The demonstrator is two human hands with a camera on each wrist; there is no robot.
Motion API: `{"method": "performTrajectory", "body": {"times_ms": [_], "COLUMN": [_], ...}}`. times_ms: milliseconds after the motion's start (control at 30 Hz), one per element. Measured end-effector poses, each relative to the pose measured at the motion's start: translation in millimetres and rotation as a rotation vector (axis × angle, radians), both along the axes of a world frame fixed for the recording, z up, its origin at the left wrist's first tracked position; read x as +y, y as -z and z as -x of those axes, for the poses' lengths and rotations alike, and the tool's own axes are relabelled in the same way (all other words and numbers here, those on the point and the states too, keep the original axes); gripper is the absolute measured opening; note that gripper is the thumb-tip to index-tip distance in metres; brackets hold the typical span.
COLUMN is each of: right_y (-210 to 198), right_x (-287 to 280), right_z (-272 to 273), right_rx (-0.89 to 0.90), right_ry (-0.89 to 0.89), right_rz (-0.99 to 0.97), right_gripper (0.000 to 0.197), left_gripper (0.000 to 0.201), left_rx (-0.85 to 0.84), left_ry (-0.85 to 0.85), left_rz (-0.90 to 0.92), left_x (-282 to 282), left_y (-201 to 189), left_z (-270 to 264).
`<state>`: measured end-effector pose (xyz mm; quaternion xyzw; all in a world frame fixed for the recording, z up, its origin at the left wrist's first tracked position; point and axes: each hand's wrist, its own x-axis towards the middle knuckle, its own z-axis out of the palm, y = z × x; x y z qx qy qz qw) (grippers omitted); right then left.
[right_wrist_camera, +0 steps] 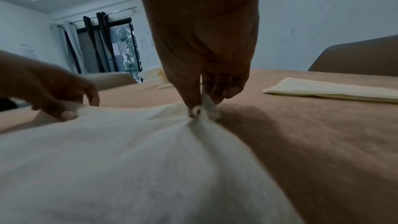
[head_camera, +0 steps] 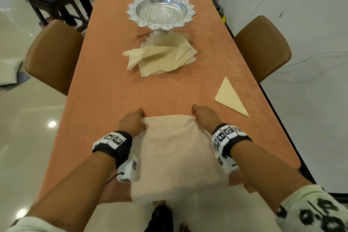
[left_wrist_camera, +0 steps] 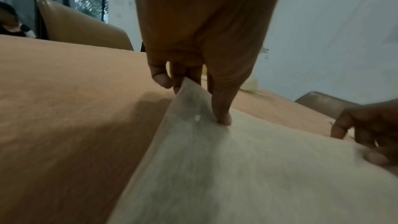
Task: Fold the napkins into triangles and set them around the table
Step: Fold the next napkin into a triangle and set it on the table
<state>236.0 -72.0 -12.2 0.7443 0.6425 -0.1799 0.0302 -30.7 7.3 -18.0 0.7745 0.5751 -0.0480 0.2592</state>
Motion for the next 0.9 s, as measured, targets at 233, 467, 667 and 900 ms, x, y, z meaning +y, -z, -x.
{"method": "performTrajectory", "body": {"times_ms": [233,467,667,900], "right_y": [-30,-91,-130,-67], "right_x": [54,86,39,-81], "right_z": [-18,-29,-23,-16], "right_rx": [0.228,0.386,0.291,0.147], "right_ry": [0.087,0.21,-0.051,-0.352], "right_rz": [0.144,-0.322,-0.87,-0.81], "right_gripper": [0.022,0.019,0.017,0.021], "left_gripper": [0.021,0.014,0.017,0.036], "left_rx": [-0.062,-0.341,-0.487,-0.355], "left_ry": [0.044,-0.037,0.153,0.502], "left_rz": [0.073,-0.291,-0.833,-0.874], "left_x": [64,106,55,-50], "left_y": [-28,-94,-134,-77], "left_z": [-5,-4,13,51]}}
